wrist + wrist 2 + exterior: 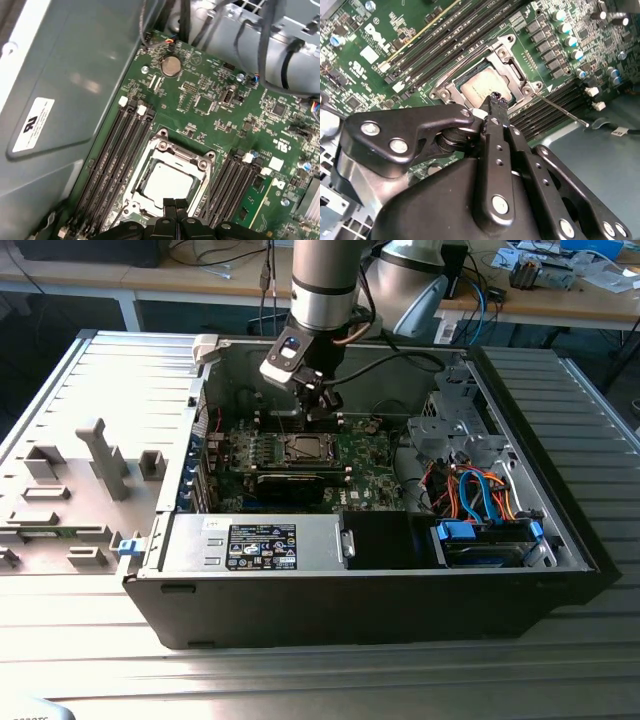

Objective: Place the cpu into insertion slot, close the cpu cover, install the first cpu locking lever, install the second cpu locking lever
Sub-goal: 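Install the first cpu locking lever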

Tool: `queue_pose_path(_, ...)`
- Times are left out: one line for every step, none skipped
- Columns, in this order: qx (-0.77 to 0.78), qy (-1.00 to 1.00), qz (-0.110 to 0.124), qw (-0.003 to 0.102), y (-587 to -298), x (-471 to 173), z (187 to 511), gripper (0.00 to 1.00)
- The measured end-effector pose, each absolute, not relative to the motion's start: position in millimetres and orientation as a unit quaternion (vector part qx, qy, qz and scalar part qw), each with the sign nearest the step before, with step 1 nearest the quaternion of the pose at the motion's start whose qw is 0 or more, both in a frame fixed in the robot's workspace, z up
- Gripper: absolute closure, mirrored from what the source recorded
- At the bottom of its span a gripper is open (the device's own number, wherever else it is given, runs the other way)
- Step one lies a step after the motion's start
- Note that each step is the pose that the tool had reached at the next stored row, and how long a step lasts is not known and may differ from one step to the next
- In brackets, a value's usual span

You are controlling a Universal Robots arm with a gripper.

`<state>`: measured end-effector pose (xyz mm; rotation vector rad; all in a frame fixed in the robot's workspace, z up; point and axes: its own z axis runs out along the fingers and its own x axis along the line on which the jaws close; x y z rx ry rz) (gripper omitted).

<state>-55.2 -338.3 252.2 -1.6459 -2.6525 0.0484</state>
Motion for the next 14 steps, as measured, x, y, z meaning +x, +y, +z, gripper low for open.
queue_pose_path(-0.523,-0.852,0.016,0.010,-338.3,-55.2,252.2,0.89)
queue_pose_path(-0.517,-0.856,0.016,0.010,-338.3,-55.2,252.2,0.89)
queue_pose_path(-0.512,-0.859,0.016,0.009,-338.3,-55.2,252.2,0.89)
queue_pose_path(-0.504,-0.863,0.016,0.009,-338.3,-55.2,252.2,0.89)
queue_pose_path(-0.496,-0.868,0.016,0.009,-338.2,-55.2,252.2,0.89)
queue_pose_path(-0.492,-0.870,0.016,0.009,-338.3,-55.2,252.2,0.89)
queue_pose_path(-0.488,-0.873,0.016,0.009,-338.3,-55.2,252.2,0.89)
queue_pose_path(-0.480,-0.877,0.016,0.009,-338.2,-55.2,252.2,0.89)
queue_pose_path(-0.474,-0.880,0.016,0.009,-338.3,-55.2,252.2,0.89)
queue_pose_path(-0.469,-0.883,0.016,0.009,-338.3,-55.2,252.2,0.89)
queue_pose_path(-0.465,-0.885,0.016,0.009,-338.3,-55.2,252.2,0.89)
queue_pose_path(-0.459,-0.888,0.016,0.009,-338.3,-55.2,252.2,0.89)
queue_pose_path(-0.454,-0.891,0.016,0.008,-338.2,-55.2,252.2,0.89)
queue_pose_path(-0.448,-0.894,0.016,0.008,-338.3,-55.2,252.2,0.89)
